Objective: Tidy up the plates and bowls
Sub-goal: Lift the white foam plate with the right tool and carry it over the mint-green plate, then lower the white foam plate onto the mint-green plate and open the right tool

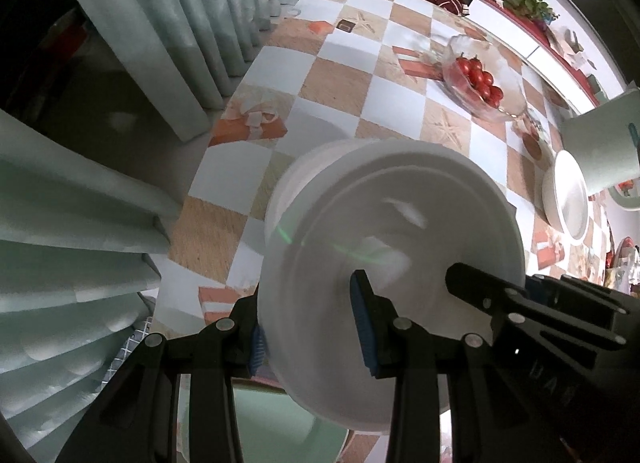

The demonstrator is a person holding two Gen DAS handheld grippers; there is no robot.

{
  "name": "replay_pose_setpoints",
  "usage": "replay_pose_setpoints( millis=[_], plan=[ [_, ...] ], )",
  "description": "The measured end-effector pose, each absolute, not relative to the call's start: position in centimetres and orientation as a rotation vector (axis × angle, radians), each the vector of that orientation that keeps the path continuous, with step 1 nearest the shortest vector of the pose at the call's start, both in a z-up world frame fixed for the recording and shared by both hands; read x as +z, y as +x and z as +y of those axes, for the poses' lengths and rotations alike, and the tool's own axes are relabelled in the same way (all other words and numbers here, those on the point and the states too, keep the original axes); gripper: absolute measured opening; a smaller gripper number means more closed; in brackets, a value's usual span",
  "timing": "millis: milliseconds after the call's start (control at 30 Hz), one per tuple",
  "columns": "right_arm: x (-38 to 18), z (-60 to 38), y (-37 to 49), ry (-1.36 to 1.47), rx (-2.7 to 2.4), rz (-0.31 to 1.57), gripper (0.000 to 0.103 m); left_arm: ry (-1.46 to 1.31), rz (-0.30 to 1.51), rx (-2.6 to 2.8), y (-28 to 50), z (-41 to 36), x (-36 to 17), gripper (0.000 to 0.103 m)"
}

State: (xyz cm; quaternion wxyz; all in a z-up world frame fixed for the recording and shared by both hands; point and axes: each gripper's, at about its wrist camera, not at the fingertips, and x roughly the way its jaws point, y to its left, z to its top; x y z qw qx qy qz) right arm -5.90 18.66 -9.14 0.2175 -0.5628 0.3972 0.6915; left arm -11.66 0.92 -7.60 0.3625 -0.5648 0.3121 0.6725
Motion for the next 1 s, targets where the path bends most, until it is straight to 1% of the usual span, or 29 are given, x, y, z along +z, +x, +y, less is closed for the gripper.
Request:
replay_pose_setpoints(
  millis=[467,533,667,733,800,867,900,933,967,1000],
  plan=[
    [-10.6,19.7,-7.9,-1.578,1.919,1.101,0.018,-1.466,0.815,1.740,-13.3,1.9,-9.1,0.040],
    [-10.9,19.8,-8.3,-1.582,1.920,1.104,0.018,-1.458,0.816,1.748,-13.3,2.0,-9.2,0.043],
    [-11.8,20.0,-8.7,-1.599,1.911,1.115,0.018,-1.483,0.811,1.754,-13.7,2.1,-9.9,0.044],
    [-12.2,20.0,-9.0,-1.610,1.913,1.111,0.018,-1.493,0.808,1.762,-14.0,2.1,-10.2,0.050],
    [-12.5,20.1,-9.2,-1.618,1.910,1.104,0.019,-1.500,0.823,1.784,-14.3,2.0,-10.4,0.065],
    [-12.7,20.1,-9.3,-1.619,1.908,1.101,0.019,-1.504,0.816,1.804,-14.7,1.7,-10.5,0.074],
    [-12.7,20.1,-9.3,-1.618,1.907,1.097,0.022,-1.504,0.805,1.814,-14.9,1.5,-10.4,0.075],
    [-12.7,20.2,-9.2,-1.615,1.899,1.084,0.034,-1.504,0.796,1.835,-15.2,1.3,-10.3,0.075],
    [-12.7,20.3,-9.0,-1.611,1.888,1.071,0.056,-1.505,0.791,1.854,-15.5,1.0,-10.2,0.076],
    [-12.7,20.5,-8.7,-1.603,1.871,1.065,0.068,-1.511,0.774,1.867,-15.9,0.7,-10.0,0.080]
  ],
)
